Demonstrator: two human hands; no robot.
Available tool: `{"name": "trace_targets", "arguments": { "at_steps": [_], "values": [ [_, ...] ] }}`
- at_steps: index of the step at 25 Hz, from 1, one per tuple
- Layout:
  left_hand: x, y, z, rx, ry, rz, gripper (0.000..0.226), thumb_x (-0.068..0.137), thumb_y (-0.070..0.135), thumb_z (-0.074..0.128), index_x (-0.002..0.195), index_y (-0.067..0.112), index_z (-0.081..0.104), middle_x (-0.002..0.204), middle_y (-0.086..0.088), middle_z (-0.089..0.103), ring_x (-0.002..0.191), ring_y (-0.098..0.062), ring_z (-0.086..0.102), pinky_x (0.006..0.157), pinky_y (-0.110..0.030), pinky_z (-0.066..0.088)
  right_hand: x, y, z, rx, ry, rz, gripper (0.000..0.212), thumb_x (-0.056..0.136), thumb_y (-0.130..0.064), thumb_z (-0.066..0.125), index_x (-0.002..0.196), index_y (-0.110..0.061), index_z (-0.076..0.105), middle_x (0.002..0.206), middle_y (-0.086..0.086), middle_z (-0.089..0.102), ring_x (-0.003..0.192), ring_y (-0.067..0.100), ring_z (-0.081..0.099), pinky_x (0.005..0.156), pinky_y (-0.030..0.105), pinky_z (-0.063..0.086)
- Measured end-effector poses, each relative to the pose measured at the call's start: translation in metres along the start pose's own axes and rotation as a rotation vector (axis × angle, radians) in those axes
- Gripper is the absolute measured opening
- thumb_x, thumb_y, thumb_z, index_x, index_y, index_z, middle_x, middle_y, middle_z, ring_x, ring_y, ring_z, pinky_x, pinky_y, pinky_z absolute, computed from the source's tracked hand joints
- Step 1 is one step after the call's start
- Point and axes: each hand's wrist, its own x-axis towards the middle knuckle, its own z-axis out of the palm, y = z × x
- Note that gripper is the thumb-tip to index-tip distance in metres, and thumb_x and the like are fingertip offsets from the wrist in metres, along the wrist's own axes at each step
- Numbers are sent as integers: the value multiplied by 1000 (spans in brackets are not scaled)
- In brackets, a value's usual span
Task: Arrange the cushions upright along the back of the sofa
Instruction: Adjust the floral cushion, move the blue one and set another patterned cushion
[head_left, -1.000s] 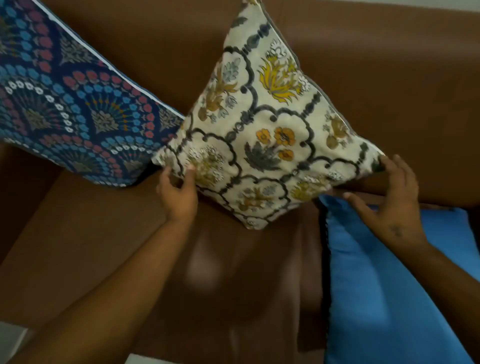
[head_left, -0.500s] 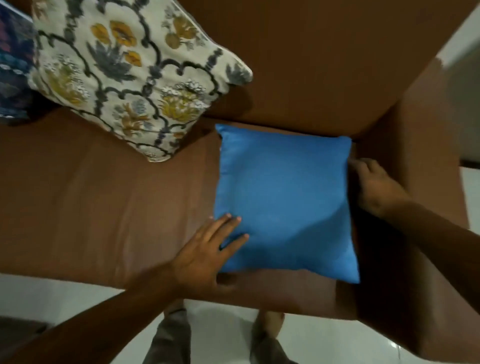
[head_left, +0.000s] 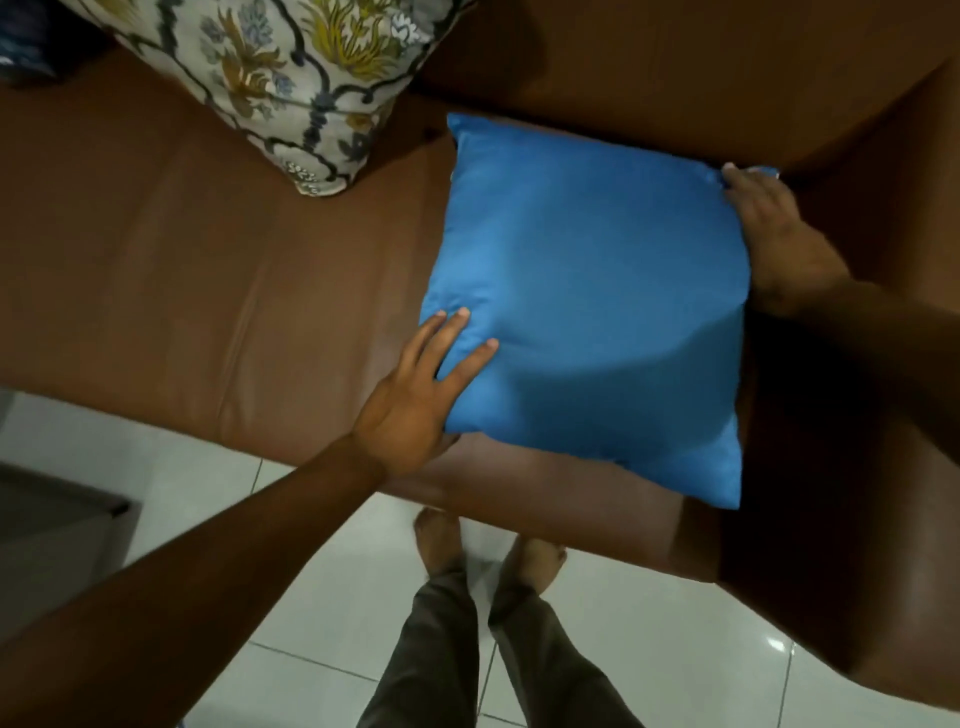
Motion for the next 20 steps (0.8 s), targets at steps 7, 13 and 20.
{"name": "trace_targets", "arguments": {
  "at_steps": [7, 13, 20],
  "values": [
    [29, 10, -61, -586, 138, -249, 63, 65, 16, 81, 125, 13, 64, 137, -11, 62, 131, -23, 56, 109, -45, 45, -34, -21, -56, 431, 99, -99, 70, 69, -54, 65, 134, -27, 57, 126, 13, 64, 120, 21, 58, 94, 39, 47],
    [124, 10, -175, -1053, 278, -596, 36, 64, 4, 70, 95, 22, 74, 79, 5, 78, 70, -16, 73, 57, -34, 61, -77, -3, -120, 534, 245, 271, 43, 87, -34, 73, 100, -70, 54, 85, 1, 70, 77, -14, 63, 69, 14, 50],
    [200, -8, -148, -1440, 139, -969, 49, 84, -11, 57, 126, 13, 65, 126, -17, 69, 112, -38, 67, 81, -58, 60, -79, -3, -121, 742, 261, 467, 55, 66, -52, 85, 114, -35, 64, 102, -14, 70, 83, -2, 70, 62, 12, 54]
  ]
}}
